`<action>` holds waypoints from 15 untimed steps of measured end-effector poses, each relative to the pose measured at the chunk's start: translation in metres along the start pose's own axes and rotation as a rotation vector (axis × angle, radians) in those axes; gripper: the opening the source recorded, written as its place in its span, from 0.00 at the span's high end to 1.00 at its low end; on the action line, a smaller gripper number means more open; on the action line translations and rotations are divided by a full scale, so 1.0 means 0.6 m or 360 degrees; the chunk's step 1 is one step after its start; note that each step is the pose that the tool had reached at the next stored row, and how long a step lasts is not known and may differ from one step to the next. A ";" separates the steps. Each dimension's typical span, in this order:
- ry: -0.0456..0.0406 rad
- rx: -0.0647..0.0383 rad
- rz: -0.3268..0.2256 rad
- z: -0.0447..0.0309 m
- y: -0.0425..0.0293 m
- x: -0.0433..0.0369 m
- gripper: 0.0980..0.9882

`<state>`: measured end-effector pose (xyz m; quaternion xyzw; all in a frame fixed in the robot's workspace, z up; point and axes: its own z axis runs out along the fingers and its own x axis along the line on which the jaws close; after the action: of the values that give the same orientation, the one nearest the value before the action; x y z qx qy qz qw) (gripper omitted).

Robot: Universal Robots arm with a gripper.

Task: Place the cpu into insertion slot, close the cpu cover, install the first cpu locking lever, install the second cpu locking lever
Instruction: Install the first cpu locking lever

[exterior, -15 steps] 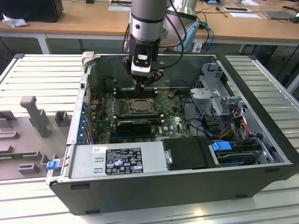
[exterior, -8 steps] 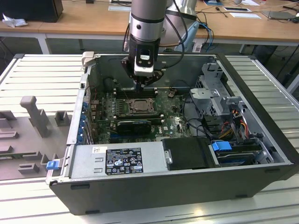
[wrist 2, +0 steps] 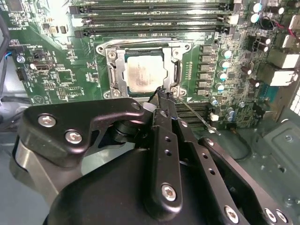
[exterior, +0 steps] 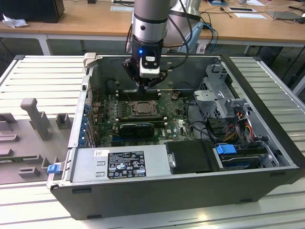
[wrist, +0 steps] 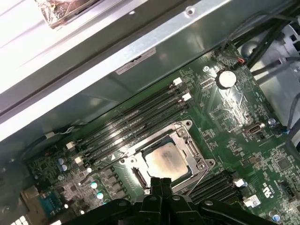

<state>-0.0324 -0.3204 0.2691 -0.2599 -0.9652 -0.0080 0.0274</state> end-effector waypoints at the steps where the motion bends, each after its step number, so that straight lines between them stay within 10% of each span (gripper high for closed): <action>1: 0.0000 0.0001 -0.0012 0.000 0.000 0.000 0.99; 15: 0.0001 0.0019 -0.0352 0.000 0.000 0.000 0.99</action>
<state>-0.0324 -0.3204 0.2691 -0.1516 -0.9880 -0.0053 0.0282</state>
